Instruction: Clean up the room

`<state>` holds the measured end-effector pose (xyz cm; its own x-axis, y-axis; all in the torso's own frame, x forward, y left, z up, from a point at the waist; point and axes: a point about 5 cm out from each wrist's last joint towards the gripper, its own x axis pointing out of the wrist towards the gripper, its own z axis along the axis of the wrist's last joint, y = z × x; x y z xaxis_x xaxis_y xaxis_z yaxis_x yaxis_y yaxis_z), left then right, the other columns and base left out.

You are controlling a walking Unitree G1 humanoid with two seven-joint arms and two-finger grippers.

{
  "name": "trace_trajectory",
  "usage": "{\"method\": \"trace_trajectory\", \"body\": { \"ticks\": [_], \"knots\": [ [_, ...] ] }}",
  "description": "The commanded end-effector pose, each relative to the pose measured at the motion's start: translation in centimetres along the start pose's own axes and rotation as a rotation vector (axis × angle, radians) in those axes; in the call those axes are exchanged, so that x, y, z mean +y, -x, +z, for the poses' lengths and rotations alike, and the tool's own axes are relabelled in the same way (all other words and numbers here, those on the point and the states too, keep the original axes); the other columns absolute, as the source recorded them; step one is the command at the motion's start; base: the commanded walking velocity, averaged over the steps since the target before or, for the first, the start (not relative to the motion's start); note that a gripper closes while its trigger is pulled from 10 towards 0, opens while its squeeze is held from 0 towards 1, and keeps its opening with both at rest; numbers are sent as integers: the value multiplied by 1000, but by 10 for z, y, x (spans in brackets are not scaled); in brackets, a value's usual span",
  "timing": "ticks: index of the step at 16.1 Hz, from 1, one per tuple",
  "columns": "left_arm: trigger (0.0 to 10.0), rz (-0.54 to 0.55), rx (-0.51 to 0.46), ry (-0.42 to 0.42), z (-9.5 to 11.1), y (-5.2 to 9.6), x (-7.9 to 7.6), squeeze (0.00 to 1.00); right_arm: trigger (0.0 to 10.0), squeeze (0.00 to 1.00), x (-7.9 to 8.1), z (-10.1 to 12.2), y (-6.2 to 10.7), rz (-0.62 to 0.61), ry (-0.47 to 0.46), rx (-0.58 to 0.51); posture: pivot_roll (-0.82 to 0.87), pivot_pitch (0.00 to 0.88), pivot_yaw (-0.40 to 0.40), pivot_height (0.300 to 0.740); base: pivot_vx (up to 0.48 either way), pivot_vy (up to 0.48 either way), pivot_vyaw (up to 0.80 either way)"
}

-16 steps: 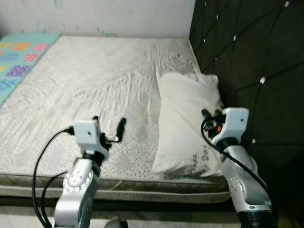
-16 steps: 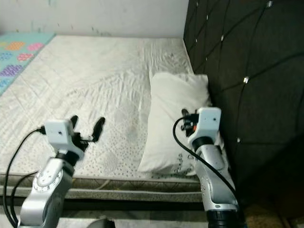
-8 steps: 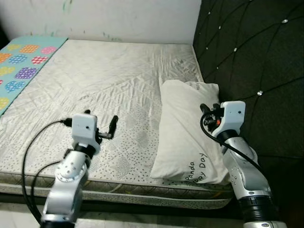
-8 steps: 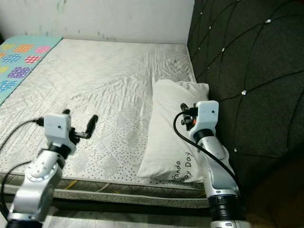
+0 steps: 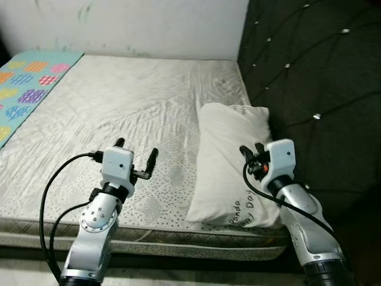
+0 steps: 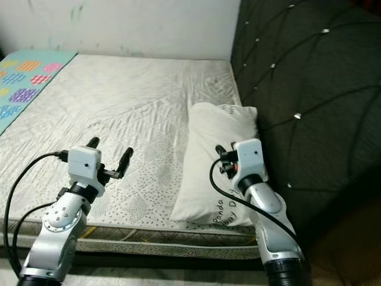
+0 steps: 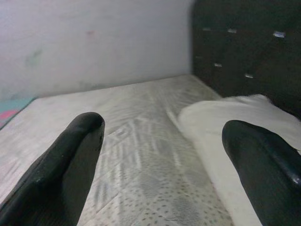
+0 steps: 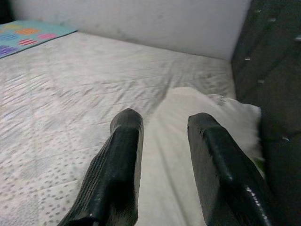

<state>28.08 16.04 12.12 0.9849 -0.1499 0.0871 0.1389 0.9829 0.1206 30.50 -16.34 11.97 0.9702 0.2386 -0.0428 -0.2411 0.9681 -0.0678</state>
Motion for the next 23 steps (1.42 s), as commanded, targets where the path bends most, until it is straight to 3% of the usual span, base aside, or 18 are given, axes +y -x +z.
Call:
{"method": "trace_trajectory", "body": {
  "ticks": [1,2,3,5,7,9,11,15,17,20,23],
  "knots": [
    [10000,108,55,6,-12,8,19,0,10000,0,-10,6,-1,-84,-22,-28,-189,0,13,740,0,0,0],
    [10000,165,61,125,-18,13,28,0,10000,0,-13,5,-3,-138,-44,-31,-178,0,-1,740,0,0,0],
    [10000,257,87,151,-23,16,34,0,10000,0,-14,5,-5,-184,-50,-29,-161,0,-18,740,0,0,0],
    [10000,228,47,147,-15,16,26,0,10000,0,-16,10,-7,-233,-80,-44,-133,0,-52,740,0,0,0],
    [10000,181,58,159,-16,18,17,0,10000,0,-9,11,-10,-188,-67,-53,-132,0,-43,740,0,0,0],
    [10000,173,44,184,-13,17,20,0,10000,0,-12,9,-9,-232,-77,-54,-143,0,-27,740,0,0,0],
    [10000,188,49,242,-16,21,21,0,10000,0,-14,5,-3,-263,-99,-49,-156,0,-23,740,0,0,0],
    [10000,166,91,220,-21,39,14,0,10000,0,-10,-14,18,-206,-75,18,-152,0,-36,740,0,0,0],
    [10000,139,108,244,-22,45,10,0,10000,0,-9,-14,19,-193,-66,21,-161,0,-17,740,0,0,0],
    [10000,123,118,301,-16,41,2,0,10000,0,-10,-19,21,-214,-84,48,-170,0,9,740,0,0,0],
    [10000,85,130,297,-19,32,0,0,10000,0,-8,-26,29,-236,-90,69,-193,4,20,740,0,220,0]
  ]
}}
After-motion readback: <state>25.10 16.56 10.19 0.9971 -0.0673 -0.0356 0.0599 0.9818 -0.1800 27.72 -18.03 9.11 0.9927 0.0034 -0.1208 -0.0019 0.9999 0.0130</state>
